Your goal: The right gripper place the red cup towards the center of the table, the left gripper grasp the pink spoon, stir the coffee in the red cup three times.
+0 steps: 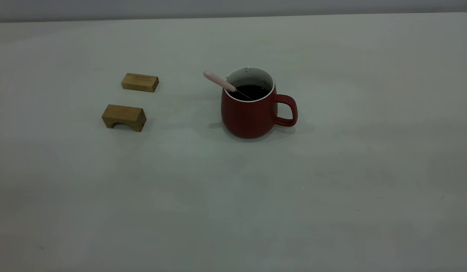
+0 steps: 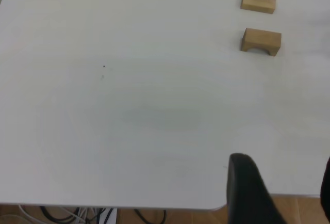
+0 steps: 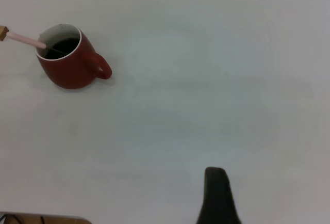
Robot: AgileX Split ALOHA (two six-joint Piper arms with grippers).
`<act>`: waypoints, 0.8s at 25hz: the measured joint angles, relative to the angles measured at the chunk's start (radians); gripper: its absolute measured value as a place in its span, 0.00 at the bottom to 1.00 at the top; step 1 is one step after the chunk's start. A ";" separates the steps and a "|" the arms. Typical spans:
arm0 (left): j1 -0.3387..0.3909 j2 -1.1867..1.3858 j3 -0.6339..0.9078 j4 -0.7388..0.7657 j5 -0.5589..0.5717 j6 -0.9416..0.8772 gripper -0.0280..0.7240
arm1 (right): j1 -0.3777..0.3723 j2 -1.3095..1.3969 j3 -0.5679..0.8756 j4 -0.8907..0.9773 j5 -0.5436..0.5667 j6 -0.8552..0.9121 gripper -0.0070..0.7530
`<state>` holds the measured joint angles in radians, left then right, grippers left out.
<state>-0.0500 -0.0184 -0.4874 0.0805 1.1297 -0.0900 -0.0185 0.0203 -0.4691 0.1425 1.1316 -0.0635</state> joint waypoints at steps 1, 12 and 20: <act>0.000 0.000 0.000 0.000 0.000 0.000 0.60 | 0.000 0.000 0.000 0.000 0.000 0.000 0.79; 0.000 0.000 0.000 0.000 0.001 0.000 0.60 | 0.000 0.000 0.000 0.000 0.000 0.000 0.79; 0.000 0.000 0.000 0.000 0.001 0.002 0.60 | 0.000 0.000 0.000 -0.051 0.000 -0.058 0.79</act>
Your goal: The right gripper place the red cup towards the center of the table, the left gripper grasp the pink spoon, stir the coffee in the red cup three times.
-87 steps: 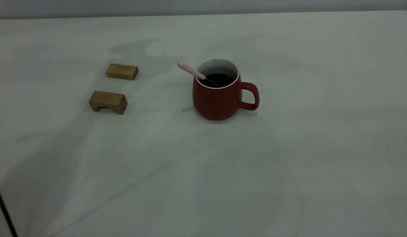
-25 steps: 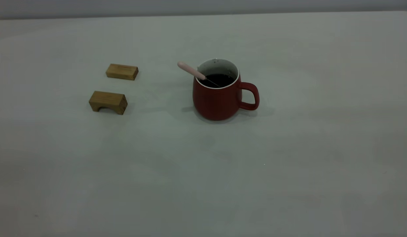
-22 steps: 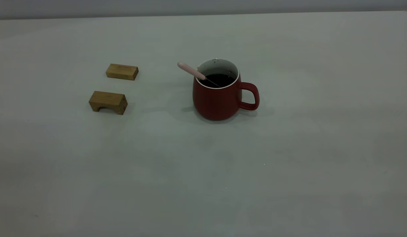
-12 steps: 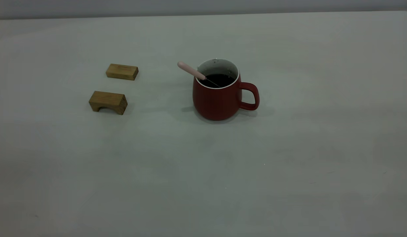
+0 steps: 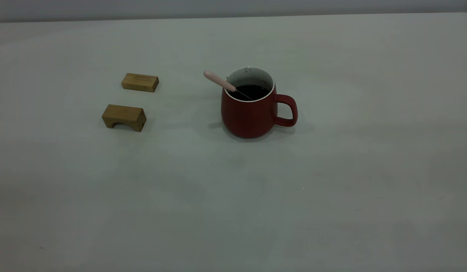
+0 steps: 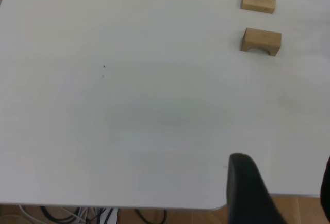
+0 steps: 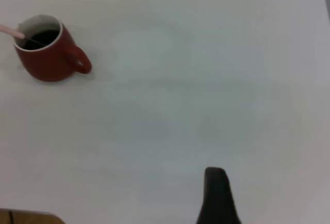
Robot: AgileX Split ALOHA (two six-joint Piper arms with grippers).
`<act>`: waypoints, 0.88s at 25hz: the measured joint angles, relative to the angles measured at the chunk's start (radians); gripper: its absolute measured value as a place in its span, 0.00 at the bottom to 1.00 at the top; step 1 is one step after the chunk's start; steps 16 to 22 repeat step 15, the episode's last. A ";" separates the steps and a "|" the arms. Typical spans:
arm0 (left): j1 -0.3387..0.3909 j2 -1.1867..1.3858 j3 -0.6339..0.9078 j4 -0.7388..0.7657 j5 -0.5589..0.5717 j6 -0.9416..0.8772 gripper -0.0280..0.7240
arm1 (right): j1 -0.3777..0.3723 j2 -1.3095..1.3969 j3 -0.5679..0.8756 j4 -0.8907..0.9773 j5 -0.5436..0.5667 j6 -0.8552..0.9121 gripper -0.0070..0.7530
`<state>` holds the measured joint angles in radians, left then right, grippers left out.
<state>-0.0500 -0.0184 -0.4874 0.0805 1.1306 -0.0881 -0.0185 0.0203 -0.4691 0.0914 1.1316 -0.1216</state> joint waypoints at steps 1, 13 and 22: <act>0.000 0.000 0.000 0.000 0.000 0.000 0.60 | 0.000 0.000 0.000 -0.003 0.000 -0.004 0.79; 0.000 0.000 0.000 0.000 0.000 0.002 0.60 | 0.009 0.000 0.000 -0.008 0.000 -0.015 0.79; 0.000 0.000 0.000 0.000 0.000 0.002 0.60 | 0.009 0.000 0.000 -0.008 0.000 -0.015 0.79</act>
